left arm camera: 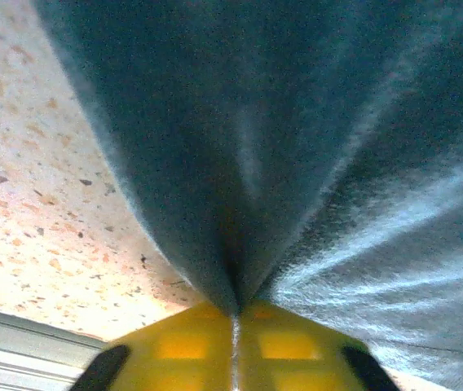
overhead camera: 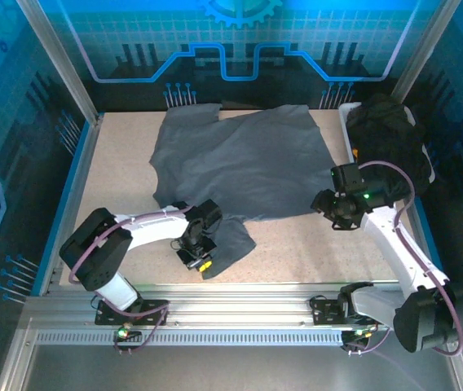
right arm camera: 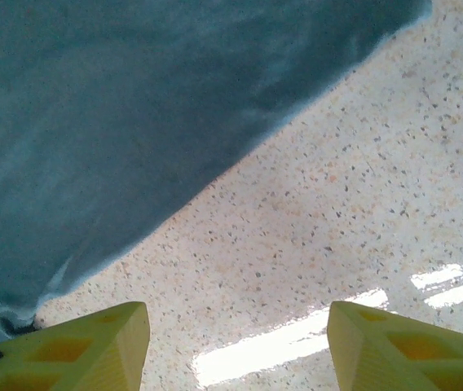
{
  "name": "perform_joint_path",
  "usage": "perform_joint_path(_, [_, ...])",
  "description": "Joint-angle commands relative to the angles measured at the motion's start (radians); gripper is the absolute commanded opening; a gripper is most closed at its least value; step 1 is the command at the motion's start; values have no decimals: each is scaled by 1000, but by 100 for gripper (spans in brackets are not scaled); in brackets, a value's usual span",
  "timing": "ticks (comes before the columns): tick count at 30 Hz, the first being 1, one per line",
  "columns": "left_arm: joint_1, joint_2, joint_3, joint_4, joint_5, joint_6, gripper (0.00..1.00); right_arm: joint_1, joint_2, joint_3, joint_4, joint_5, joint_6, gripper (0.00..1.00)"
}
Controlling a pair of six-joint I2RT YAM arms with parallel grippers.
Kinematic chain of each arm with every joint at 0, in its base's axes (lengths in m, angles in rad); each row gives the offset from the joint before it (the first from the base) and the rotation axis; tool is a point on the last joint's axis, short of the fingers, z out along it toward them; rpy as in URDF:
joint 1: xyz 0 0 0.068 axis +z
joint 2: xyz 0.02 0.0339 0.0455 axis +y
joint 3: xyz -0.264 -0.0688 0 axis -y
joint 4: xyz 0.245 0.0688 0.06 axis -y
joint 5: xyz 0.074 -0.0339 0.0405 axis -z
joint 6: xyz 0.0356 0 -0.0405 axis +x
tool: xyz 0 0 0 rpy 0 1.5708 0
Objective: Fold and stack the t-shirts
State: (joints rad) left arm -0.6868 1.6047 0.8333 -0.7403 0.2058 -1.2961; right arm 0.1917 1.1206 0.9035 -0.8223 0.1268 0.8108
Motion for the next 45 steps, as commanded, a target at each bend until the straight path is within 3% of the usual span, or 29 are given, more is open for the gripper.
perform_joint_path(1, [65, -52, -55, 80, -182, 41, 0, 6, -29, -11, -31, -8, -4, 60])
perform_joint_path(4, [175, -224, -111, -43, -254, 116, 0, 0, -30, -16, -44, 3, -2, 59])
perform_joint_path(9, [412, -479, -199, -170, -244, 272, 0, -20, -9, -64, -35, -3, 30, 59])
perform_joint_path(15, [580, -609, -209, -252, -223, 366, 0, -71, 44, -136, -1, -25, 90, 58])
perform_joint_path(18, [586, -604, -190, -278, -249, 327, 0, -85, 73, -151, 1, -25, 99, 57])
perform_joint_path(22, [584, -602, -201, -222, -171, 270, 0, -85, 124, -169, -5, -31, 109, 54])
perform_joint_path(26, [585, -606, -186, -227, -142, 257, 0, -103, 152, -206, 103, -47, 77, 42])
perform_joint_path(38, [585, -603, -160, -209, -89, 173, 0, -207, 307, -174, 193, -100, -13, 35])
perform_joint_path(45, [584, -589, -147, -208, -85, 176, 0, -205, 368, -146, 230, -149, -3, 27])
